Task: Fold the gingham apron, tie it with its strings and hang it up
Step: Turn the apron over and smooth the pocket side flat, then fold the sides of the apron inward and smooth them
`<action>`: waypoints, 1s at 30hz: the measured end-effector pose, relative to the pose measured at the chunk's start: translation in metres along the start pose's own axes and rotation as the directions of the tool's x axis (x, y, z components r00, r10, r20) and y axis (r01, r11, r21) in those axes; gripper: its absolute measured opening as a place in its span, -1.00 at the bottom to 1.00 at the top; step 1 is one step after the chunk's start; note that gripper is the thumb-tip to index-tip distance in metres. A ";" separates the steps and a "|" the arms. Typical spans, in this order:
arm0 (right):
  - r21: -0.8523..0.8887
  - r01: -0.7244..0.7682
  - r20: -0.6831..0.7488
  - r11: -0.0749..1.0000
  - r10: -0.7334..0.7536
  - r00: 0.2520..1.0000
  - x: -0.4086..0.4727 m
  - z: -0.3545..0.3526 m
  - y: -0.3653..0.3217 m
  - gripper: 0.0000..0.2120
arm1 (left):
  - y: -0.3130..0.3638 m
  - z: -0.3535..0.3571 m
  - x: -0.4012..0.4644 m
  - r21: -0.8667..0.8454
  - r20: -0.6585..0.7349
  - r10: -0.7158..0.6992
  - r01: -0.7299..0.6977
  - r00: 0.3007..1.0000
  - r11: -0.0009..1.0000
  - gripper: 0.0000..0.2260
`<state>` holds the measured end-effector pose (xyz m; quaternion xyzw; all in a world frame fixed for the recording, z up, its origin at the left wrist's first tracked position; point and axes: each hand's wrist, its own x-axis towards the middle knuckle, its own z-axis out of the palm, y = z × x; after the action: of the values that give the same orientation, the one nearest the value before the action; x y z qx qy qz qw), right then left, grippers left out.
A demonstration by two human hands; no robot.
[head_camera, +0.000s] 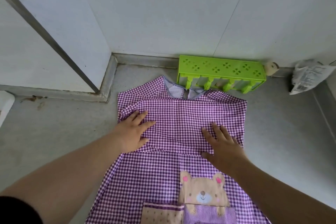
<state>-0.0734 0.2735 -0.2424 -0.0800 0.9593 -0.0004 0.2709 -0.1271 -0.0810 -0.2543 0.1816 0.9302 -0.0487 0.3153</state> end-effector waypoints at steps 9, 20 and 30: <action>0.009 -0.020 0.053 1.000 0.020 0.998 0.017 -0.012 0.004 -0.10 | -0.002 -0.019 0.009 0.010 0.037 -0.041 0.041 0.998 0.999 -0.32; -0.045 0.207 -0.058 0.977 -0.210 0.976 -0.082 0.016 -0.084 -0.29 | 0.012 -0.006 -0.057 -0.027 -0.120 -0.052 0.049 0.991 0.998 -0.28; -0.062 0.184 0.070 0.981 -0.180 0.981 -0.101 0.045 -0.083 -0.13 | 0.023 0.082 -0.159 -0.402 0.000 -0.431 0.394 0.902 0.826 -0.15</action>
<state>0.0472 0.2092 -0.2250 -0.1768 0.9381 0.0103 0.2976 0.0446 -0.1257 -0.2236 -0.0887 0.9512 0.0800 0.2845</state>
